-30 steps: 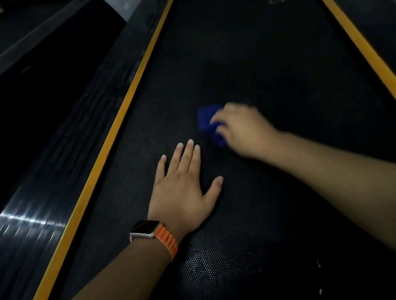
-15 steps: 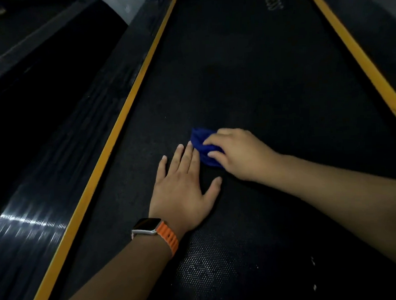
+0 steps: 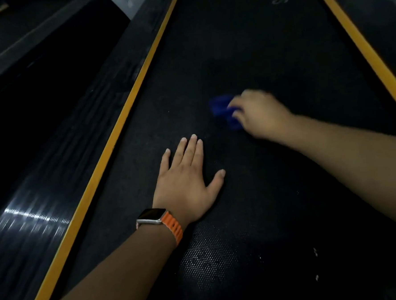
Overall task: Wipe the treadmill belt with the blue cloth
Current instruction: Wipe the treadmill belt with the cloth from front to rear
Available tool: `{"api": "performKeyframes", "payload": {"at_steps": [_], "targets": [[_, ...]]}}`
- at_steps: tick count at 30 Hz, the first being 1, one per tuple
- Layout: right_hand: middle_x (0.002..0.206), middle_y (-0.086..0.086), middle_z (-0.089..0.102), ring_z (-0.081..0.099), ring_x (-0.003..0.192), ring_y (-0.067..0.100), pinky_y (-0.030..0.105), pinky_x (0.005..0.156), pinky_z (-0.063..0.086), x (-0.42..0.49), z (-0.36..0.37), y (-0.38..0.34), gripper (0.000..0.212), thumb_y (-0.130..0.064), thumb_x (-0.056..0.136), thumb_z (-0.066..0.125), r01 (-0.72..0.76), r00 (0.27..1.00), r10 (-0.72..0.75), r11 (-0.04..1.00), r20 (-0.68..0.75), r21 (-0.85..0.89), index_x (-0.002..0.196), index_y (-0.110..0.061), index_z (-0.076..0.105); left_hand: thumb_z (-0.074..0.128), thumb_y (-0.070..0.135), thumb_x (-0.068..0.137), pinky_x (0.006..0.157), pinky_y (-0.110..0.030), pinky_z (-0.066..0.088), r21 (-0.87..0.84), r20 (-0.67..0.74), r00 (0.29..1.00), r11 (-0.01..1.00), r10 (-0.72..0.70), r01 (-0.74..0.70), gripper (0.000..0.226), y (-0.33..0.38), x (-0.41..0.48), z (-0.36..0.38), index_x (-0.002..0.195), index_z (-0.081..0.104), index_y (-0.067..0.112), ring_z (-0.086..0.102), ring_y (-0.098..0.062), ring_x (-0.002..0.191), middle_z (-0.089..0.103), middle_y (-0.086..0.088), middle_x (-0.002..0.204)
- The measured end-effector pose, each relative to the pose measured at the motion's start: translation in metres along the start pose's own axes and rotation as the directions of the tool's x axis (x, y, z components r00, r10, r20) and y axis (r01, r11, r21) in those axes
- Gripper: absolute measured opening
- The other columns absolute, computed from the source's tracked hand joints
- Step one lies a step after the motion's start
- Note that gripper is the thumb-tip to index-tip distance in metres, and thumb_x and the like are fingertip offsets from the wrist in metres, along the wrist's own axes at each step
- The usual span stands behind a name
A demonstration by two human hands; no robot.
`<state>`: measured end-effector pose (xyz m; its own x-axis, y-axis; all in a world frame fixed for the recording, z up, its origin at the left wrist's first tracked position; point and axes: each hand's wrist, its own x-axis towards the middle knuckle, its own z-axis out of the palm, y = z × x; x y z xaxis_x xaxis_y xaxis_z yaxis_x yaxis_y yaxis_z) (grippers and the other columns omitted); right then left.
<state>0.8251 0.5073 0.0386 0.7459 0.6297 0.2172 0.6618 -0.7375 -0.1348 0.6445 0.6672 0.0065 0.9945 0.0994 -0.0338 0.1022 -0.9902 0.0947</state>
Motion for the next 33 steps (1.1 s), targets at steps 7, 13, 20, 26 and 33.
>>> {"api": "performKeyframes", "payload": {"at_steps": [7, 13, 20, 26, 33], "targets": [[0.109, 0.006, 0.059, 0.060, 0.095, 0.024, 0.039, 0.082, 0.050, -0.045, 0.009, -0.064, 0.024, -0.028, 0.093, 0.057, 0.088, 0.996, -0.091, 0.988, 0.015, 0.128, 0.115, -0.018, 0.062, 0.010, 0.073, 0.095, 0.129, -0.044, -0.004, 0.006, -0.014, 1.000, 1.000, 0.006, -0.006, 0.088, -0.002, 0.001, 0.004, 0.166, 0.003, 0.020, -0.010, -0.012, 0.158, -0.003, 0.003, 0.173], [0.109, 0.006, 0.056, 0.060, 0.094, 0.026, 0.034, 0.075, 0.048, 0.016, 0.006, -0.008, 0.022, -0.022, 0.095, 0.055, -0.104, 0.994, 0.105, 0.994, -0.027, 0.038, 0.115, -0.016, 0.062, 0.009, 0.074, 0.094, 0.129, -0.044, -0.004, -0.016, -0.011, 1.000, 1.000, 0.000, 0.000, 0.089, -0.002, 0.002, 0.004, 0.165, 0.002, 0.021, -0.011, -0.011, 0.158, -0.006, 0.005, 0.173], [0.109, 0.005, 0.059, 0.061, 0.093, 0.025, 0.040, 0.081, 0.052, -0.047, 0.005, -0.064, 0.025, -0.028, 0.093, 0.057, 0.086, 0.995, -0.092, 0.989, 0.046, 0.123, 0.116, -0.020, 0.062, 0.011, 0.073, 0.095, 0.129, -0.044, -0.004, -0.009, -0.014, 1.000, 1.000, 0.005, -0.006, 0.088, -0.001, 0.001, 0.004, 0.166, 0.003, 0.019, -0.010, -0.012, 0.158, -0.004, 0.003, 0.173], [0.108, 0.015, 0.058, 0.061, 0.096, 0.037, 0.042, 0.082, 0.052, -0.005, -0.003, 0.030, 0.025, -0.021, 0.093, 0.057, -0.234, 0.971, 0.231, 0.971, -0.069, -0.045, 0.116, -0.015, 0.064, 0.016, 0.072, 0.099, 0.129, -0.043, -0.007, -0.036, -0.013, 1.000, 0.999, 0.004, -0.005, 0.086, -0.001, 0.001, 0.001, 0.165, -0.001, 0.021, -0.013, -0.011, 0.158, -0.009, 0.006, 0.173], [0.105, 0.011, 0.058, 0.062, 0.089, 0.032, 0.039, 0.076, 0.052, -0.046, 0.004, -0.030, 0.025, -0.024, 0.093, 0.057, -0.105, 0.994, 0.105, 0.994, -0.004, 0.002, 0.115, -0.017, 0.063, 0.017, 0.072, 0.099, 0.128, -0.043, -0.007, -0.028, -0.035, 0.999, 1.000, 0.004, -0.005, 0.086, -0.002, 0.001, 0.003, 0.165, 0.001, 0.020, -0.012, -0.012, 0.158, -0.007, 0.004, 0.173]]}}
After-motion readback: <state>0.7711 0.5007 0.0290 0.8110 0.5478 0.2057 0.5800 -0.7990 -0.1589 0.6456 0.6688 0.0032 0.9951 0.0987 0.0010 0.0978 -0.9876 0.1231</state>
